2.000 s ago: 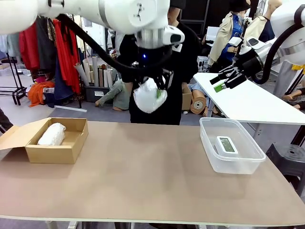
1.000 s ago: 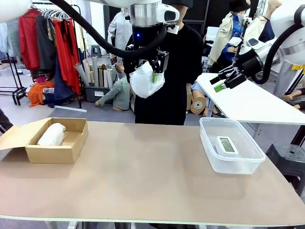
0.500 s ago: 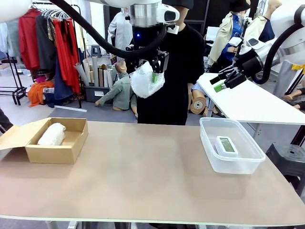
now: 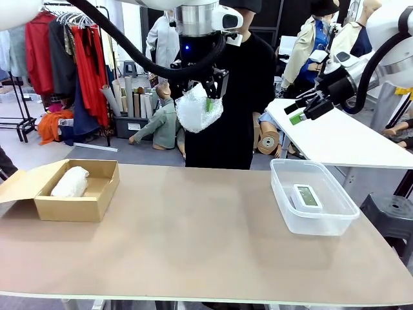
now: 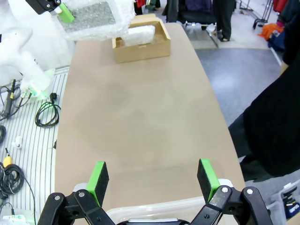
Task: Separate and place wrapped and unwrapped clocks.
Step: If the picked Digital clock is wrapped, place it in the Package Box ; if not, place it in the Organizing box.
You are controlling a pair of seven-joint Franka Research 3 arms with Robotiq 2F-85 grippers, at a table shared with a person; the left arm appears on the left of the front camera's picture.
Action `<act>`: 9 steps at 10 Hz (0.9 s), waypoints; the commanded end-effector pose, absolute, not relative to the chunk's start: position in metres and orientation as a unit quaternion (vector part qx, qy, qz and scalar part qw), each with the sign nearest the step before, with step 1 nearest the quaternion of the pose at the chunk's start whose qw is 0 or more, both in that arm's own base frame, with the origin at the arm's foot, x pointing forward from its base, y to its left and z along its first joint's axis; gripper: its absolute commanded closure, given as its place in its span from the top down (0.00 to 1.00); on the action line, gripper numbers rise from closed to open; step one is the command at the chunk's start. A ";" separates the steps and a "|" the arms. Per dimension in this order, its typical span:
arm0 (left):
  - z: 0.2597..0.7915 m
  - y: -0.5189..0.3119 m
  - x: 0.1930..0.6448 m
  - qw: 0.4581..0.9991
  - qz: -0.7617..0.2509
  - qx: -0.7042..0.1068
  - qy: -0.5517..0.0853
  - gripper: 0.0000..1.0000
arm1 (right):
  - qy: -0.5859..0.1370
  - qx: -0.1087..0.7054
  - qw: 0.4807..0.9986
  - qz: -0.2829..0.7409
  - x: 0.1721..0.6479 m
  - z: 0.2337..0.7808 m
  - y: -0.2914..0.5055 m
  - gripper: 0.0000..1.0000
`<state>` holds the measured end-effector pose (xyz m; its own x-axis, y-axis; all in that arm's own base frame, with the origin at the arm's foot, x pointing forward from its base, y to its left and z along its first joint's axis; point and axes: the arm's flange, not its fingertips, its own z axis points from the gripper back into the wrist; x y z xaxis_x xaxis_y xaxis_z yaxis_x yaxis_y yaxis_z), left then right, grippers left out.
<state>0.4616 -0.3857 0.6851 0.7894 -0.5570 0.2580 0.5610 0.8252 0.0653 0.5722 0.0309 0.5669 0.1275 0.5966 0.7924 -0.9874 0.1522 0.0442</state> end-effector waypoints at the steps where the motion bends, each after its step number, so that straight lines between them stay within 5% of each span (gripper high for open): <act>1: 0.689 -0.383 0.461 0.947 -0.292 -0.008 -0.137 0.00 | -0.324 0.303 0.687 0.576 0.572 0.568 0.031 1.00; 5: 0.685 -0.386 0.462 0.946 -0.296 -0.007 -0.134 0.00 | -0.324 0.303 0.687 0.576 0.572 0.568 0.031 1.00; 9: 0.651 -0.314 0.456 0.938 -0.315 -0.144 -0.038 0.00 | -0.324 0.303 0.687 0.576 0.572 0.568 0.031 1.00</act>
<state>0.4719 -0.3498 0.6625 0.8024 -0.5655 0.1909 0.5944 0.7859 -0.1704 0.5722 0.0308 0.5670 0.1275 0.5966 0.7924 -0.9873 0.1524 0.0442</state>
